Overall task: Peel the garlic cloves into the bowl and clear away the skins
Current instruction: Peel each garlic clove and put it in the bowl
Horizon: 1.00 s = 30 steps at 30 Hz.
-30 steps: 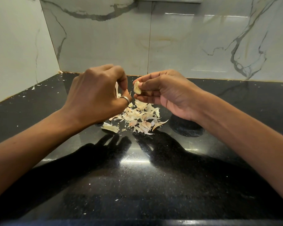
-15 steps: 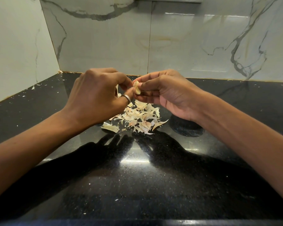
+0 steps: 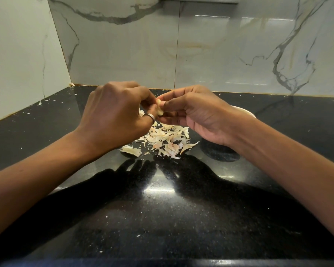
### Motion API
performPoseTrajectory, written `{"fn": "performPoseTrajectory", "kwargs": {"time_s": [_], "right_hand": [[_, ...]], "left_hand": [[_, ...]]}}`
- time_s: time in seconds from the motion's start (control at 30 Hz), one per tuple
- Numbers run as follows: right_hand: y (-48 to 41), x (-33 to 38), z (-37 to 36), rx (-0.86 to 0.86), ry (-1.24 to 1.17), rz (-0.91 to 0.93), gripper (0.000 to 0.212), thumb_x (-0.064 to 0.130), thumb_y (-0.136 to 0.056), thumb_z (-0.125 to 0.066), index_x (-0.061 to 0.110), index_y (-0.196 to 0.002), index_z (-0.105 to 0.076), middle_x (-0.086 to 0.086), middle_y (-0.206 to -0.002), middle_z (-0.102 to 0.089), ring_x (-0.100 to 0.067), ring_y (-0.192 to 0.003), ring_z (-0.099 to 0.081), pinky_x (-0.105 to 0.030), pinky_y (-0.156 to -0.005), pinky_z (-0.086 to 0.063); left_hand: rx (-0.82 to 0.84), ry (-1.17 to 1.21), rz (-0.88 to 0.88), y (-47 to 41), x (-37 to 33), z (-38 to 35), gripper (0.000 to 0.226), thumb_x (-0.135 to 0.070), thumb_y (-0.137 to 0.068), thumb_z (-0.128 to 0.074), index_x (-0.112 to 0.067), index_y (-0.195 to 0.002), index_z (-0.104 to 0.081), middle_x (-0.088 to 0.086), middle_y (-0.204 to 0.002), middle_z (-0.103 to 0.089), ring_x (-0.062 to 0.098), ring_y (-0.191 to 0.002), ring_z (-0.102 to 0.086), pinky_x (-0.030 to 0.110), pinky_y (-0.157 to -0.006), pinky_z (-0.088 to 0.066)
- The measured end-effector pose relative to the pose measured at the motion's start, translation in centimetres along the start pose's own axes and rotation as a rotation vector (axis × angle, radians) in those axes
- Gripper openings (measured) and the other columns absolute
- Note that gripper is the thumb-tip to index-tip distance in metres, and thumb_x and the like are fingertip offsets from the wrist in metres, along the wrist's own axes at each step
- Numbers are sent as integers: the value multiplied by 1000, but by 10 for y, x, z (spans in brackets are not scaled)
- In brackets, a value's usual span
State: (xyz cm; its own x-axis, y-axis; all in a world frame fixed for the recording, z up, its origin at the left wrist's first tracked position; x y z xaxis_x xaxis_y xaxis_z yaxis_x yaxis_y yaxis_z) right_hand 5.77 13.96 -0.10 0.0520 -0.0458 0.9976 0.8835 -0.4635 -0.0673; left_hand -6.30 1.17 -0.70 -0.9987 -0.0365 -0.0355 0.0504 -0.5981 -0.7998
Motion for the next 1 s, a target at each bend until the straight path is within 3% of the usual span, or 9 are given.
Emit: {"fn": "performPoseTrajectory", "kwargs": {"time_s": [0.37,0.47,0.57,0.8,1.0], "right_hand": [[0,-1,-1,16,10,-3,14,-8,-93,-63,-6,-104,-70,-13,-86,-73,-16,-76,-70,-30,-81,-62],[1,1,0,7,-9,-1,16,-9,-93,-62,-11,-108,-69,-18,-92,-72,-21,-81,-70,-29,-80,-63],[1,2,2,4,-9,2,18,-9,-92,-62,-11,-109,-68,-21,-99,-72,-27,-91,-70,-30,-82,-63],[0,1,3,0,-18,9,13,-8,-93,-62,-6,-103,-70,-13,-86,-74,-16,-76,-71,-27,-79,-62],[0,1,2,-3,-27,4,21,-9,-93,-63,-13,-113,-67,-17,-92,-73,-18,-77,-71,-30,-82,-61]], "left_hand": [[16,-42,-22,-1,1,-1,27,-43,-86,-58,-19,-86,-72,-9,-75,-59,21,-62,-58,32,-60,-49],[19,-32,-14,-3,5,1,31,-45,-83,-52,-20,-84,-71,-11,-74,-55,21,-62,-57,37,-59,-53],[7,-20,10,-3,7,2,24,-41,-82,-58,-21,-85,-71,-11,-75,-59,21,-64,-60,41,-61,-56],[19,49,-7,-2,1,0,32,-49,-87,-60,-21,-92,-75,-15,-78,-59,18,-65,-62,40,-61,-56],[14,38,-4,-1,2,-1,29,-45,-87,-62,-20,-93,-77,-8,-81,-69,19,-66,-63,40,-61,-56]]}}
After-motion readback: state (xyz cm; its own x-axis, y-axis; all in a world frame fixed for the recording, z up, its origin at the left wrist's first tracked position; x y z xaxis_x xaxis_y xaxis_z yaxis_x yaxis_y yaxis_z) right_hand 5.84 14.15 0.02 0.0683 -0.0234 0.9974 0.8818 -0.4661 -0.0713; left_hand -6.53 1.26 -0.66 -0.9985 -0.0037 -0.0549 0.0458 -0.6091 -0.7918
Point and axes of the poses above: each hand's wrist, its own y-axis away from the middle knuckle, its own z-axis out of the back of the hand, x = y × z, the point moved 2 cm from there along -y, towards the middle knuckle
